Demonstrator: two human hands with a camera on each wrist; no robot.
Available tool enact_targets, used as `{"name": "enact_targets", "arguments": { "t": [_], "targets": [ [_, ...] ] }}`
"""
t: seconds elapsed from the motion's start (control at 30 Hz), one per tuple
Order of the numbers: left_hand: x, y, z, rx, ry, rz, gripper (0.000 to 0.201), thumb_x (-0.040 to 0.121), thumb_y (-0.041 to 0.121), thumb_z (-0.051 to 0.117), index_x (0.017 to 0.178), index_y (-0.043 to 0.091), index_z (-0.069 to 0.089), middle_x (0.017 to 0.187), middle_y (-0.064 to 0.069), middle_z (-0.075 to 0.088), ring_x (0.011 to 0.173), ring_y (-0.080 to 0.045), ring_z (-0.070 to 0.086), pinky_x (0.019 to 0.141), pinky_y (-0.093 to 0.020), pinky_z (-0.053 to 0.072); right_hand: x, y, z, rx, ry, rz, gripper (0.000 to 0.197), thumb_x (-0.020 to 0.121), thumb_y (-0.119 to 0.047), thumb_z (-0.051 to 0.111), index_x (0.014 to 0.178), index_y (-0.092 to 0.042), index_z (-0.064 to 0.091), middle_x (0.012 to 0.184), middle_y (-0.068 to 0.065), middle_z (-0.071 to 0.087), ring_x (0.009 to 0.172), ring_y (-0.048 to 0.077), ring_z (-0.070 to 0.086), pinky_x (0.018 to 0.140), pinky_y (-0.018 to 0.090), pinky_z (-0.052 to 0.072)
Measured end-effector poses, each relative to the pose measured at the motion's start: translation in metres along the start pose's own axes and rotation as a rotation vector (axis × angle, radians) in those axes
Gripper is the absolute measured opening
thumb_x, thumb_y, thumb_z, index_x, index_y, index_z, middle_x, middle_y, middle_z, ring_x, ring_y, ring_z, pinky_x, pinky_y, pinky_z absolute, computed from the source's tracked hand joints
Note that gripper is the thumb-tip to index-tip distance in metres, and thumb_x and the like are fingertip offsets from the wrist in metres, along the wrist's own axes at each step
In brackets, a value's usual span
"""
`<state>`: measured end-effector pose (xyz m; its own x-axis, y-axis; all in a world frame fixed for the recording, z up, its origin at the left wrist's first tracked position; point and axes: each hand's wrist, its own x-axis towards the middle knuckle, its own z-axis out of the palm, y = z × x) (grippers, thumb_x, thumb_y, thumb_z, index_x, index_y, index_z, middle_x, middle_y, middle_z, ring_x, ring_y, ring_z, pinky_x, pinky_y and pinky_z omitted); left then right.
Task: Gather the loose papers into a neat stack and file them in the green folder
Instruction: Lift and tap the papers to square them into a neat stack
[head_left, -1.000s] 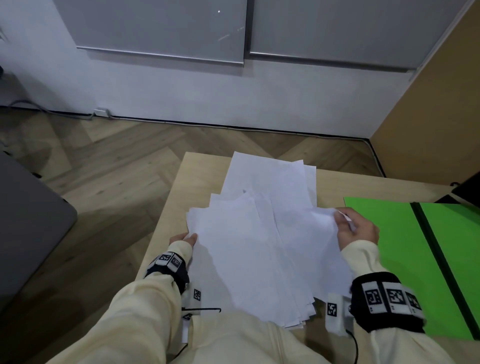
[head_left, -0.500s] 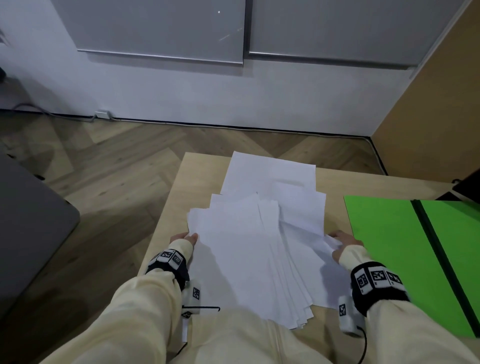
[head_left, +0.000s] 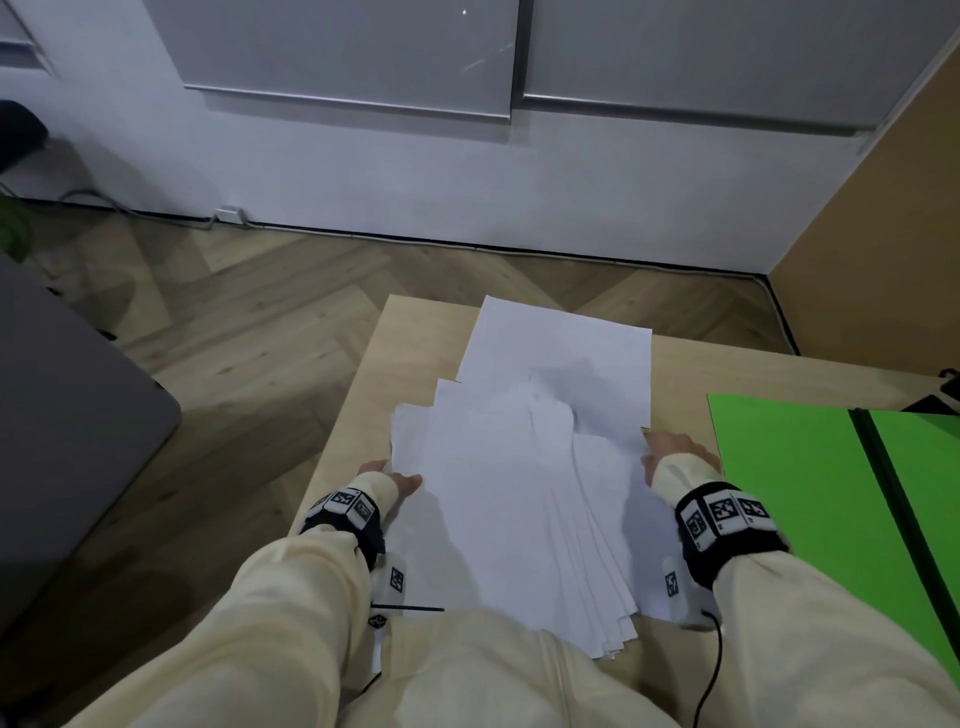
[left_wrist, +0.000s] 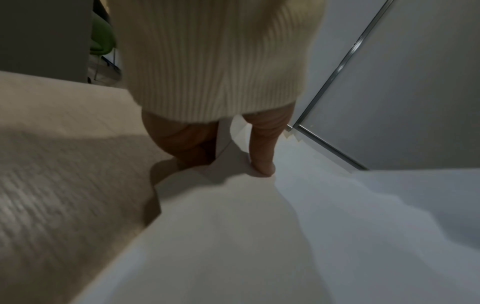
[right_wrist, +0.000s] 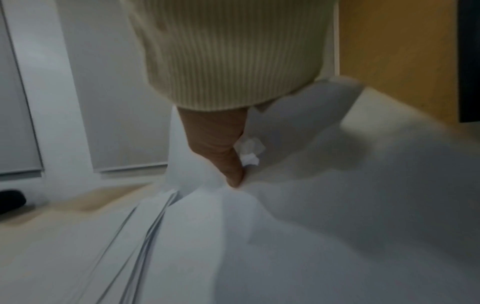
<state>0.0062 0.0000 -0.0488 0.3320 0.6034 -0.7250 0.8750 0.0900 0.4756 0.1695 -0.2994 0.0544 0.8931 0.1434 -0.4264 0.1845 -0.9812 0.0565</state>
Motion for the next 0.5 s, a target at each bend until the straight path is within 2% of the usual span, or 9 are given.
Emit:
{"name": "enact_targets", "arguments": {
  "t": [0.27,0.37,0.4,0.5],
  "targets": [
    [-0.005,0.005,-0.004,0.115,-0.004,0.023,0.058,0.082,0.032,0.069,0.132,0.009,0.052,0.136,-0.006,0.056,0.122,-0.023,0.056,0.102,-0.025,0.04,-0.026,0.053,-0.092,0.262,0.366,0.029,0.024,0.082,-0.016,0.056,0.105,-0.011,0.062,0.107,0.027,0.064,0.099,0.043,0.06,0.086,0.043,0.05],
    [-0.005,0.006,-0.004,0.124,-0.013,0.033,0.056,0.082,0.03,0.069,0.13,0.007,0.054,0.133,-0.008,0.058,0.12,-0.024,0.058,0.1,-0.027,0.042,-0.038,0.063,-0.115,0.372,0.514,0.034,0.011,0.084,-0.014,0.051,0.088,-0.01,0.06,0.102,0.029,0.064,0.096,0.046,0.057,0.084,0.044,0.048],
    [-0.005,0.006,-0.004,0.128,-0.021,0.033,0.055,0.082,0.029,0.069,0.13,0.007,0.054,0.132,-0.008,0.059,0.119,-0.025,0.058,0.1,-0.027,0.042,-0.04,0.062,-0.117,0.417,0.548,0.03,0.012,0.084,-0.014,0.05,0.087,-0.009,0.06,0.1,0.029,0.064,0.096,0.046,0.057,0.084,0.044,0.048],
    [-0.004,0.003,-0.004,0.113,-0.031,0.03,0.053,0.081,0.026,0.071,0.128,0.005,0.056,0.13,-0.011,0.06,0.117,-0.028,0.059,0.098,-0.03,0.043,-0.039,0.06,-0.113,0.563,0.703,0.054,0.032,0.079,-0.021,0.048,0.099,-0.002,0.065,0.094,0.032,0.066,0.091,0.046,0.061,0.083,0.046,0.05]
  ]
}}
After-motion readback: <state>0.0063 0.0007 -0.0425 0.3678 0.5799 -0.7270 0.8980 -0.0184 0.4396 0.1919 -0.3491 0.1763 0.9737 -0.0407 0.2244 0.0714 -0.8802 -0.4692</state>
